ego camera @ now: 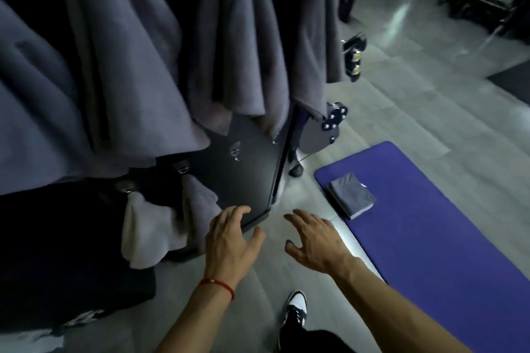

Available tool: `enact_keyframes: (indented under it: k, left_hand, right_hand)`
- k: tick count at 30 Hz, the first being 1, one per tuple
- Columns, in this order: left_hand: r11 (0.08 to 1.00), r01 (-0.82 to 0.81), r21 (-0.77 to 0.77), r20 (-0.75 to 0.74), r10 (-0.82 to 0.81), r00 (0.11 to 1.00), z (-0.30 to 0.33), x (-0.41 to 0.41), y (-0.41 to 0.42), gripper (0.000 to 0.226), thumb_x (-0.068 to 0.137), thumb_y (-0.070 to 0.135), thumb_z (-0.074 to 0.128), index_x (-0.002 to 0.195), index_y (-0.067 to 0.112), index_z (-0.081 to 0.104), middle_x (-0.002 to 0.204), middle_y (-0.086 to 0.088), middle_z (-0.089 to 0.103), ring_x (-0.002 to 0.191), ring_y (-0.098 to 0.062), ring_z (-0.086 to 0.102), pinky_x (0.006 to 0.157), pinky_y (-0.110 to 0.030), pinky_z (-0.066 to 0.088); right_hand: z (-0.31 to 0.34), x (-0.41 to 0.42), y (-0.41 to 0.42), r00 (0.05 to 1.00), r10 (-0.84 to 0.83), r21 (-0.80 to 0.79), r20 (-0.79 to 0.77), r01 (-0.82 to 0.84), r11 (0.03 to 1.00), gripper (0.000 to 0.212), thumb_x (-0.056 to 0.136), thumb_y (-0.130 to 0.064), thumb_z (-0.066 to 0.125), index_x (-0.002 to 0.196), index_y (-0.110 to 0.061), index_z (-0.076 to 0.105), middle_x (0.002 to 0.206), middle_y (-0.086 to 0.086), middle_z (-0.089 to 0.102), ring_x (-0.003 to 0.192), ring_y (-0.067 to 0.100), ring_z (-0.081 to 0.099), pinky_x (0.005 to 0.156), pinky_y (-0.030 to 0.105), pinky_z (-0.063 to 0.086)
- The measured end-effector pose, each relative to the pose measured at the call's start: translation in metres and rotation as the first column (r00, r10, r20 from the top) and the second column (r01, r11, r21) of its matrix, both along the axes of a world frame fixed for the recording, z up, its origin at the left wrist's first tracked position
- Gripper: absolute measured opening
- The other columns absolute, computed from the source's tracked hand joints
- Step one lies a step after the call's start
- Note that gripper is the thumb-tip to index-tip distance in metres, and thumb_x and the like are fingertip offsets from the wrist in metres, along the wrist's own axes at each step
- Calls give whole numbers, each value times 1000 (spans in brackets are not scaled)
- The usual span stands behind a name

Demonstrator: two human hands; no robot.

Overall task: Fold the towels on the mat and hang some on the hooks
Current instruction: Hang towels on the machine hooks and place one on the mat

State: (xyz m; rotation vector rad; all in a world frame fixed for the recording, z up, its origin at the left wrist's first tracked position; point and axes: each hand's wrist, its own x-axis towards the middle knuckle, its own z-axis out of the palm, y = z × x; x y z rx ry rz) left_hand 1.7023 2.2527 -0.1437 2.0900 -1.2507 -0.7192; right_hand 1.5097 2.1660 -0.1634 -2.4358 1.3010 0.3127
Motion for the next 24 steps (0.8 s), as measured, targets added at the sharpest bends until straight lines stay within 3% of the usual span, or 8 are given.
enact_keyframes:
  k: [2, 6, 11, 15, 18, 24]
  left_hand:
    - [993, 105, -48, -36, -106, 994, 9, -15, -18, 51, 90, 44, 67, 137, 26, 56, 140, 4, 52, 130, -16, 47, 105, -32, 42]
    - [963, 261, -63, -22, -263, 965, 19, -58, -48, 58, 86, 52, 60, 136, 25, 57, 141, 3, 52, 129, -13, 45, 99, -23, 34]
    - [951, 310, 26, 25, -310, 950, 17, -115, -100, 54, 91, 44, 66, 140, 28, 53, 148, 4, 45, 138, -15, 36, 112, -31, 36]
    - [954, 284, 100, 49, -290, 956, 11, -177, -160, 63, 82, 54, 59, 139, 26, 55, 144, 3, 49, 135, -18, 41, 113, -40, 39]
    - [935, 305, 181, 67, -322, 944, 6, -234, -208, 59, 88, 50, 62, 142, 28, 52, 150, 2, 44, 141, -18, 35, 116, -42, 35]
    - [901, 362, 240, 92, -393, 915, 7, -307, -295, 57, 90, 45, 63, 141, 25, 51, 141, 1, 50, 132, -22, 42, 112, -41, 38]
  right_hand:
    - [5, -26, -6, 998, -52, -18, -29, 52, 999, 85, 80, -69, 20, 154, -32, 36, 161, 0, 36, 144, 23, 40, 115, 43, 35]
    - [-2, -87, -27, 986, -161, -16, -43, 161, 987, 89, 75, -71, 16, 150, -33, 44, 156, -2, 43, 140, 21, 44, 110, 43, 39]
    - [-39, -162, -78, 971, -224, 58, -80, 229, 972, 87, 76, -68, 16, 151, -32, 41, 151, -4, 46, 136, 22, 46, 108, 45, 41]
    - [-63, -223, -128, 965, -255, 133, -59, 261, 956, 67, 89, -58, 40, 151, -33, 40, 152, -3, 45, 134, 24, 48, 107, 46, 42]
    - [-69, -267, -166, 964, -267, 169, -19, 266, 949, 63, 91, -52, 49, 151, -37, 41, 156, -1, 41, 137, 24, 46, 109, 46, 40]
    - [-65, -329, -244, 946, -323, 159, 14, 317, 935, 75, 82, -58, 39, 153, -33, 38, 152, 0, 43, 140, 26, 38, 109, 47, 38]
